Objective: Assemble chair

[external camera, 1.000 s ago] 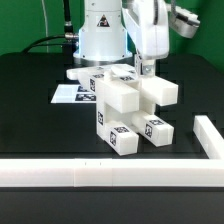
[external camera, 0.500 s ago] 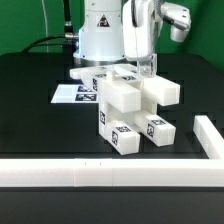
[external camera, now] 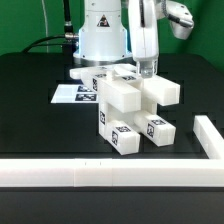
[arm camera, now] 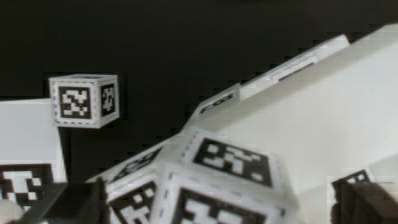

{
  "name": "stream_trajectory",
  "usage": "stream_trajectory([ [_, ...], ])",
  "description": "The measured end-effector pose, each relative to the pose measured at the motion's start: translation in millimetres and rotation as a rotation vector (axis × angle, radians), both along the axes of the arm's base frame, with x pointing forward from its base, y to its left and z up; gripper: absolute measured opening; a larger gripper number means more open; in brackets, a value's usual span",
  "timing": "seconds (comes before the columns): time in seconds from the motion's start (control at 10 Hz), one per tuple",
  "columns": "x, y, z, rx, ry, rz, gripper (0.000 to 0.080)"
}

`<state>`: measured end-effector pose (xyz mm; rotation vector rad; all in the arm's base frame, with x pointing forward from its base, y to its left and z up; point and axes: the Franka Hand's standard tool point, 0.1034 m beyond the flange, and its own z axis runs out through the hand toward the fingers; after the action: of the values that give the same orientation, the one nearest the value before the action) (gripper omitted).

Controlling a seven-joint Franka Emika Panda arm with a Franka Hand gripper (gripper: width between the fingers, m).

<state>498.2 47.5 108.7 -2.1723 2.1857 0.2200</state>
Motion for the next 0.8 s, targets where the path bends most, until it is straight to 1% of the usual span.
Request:
stream_trajectory([
  [0.1, 0.0, -0.2, 0.0, 0.005, -0.012, 0.083, 0.0646],
  [0.3, -1.1, 0.1, 0.0, 0.015, -0.025, 0.253, 0.0649],
  [0.4, -2.7, 2.0, 1.1, 0.024, -0.014, 0.343, 0.0649],
  [0.5, -3.1, 3.0, 3.1, 0.025, -0.003, 0.486, 0.0649],
  [0.8, -2.5, 3.5, 3.6, 0.037, -0.036, 0.825, 0.0649],
])
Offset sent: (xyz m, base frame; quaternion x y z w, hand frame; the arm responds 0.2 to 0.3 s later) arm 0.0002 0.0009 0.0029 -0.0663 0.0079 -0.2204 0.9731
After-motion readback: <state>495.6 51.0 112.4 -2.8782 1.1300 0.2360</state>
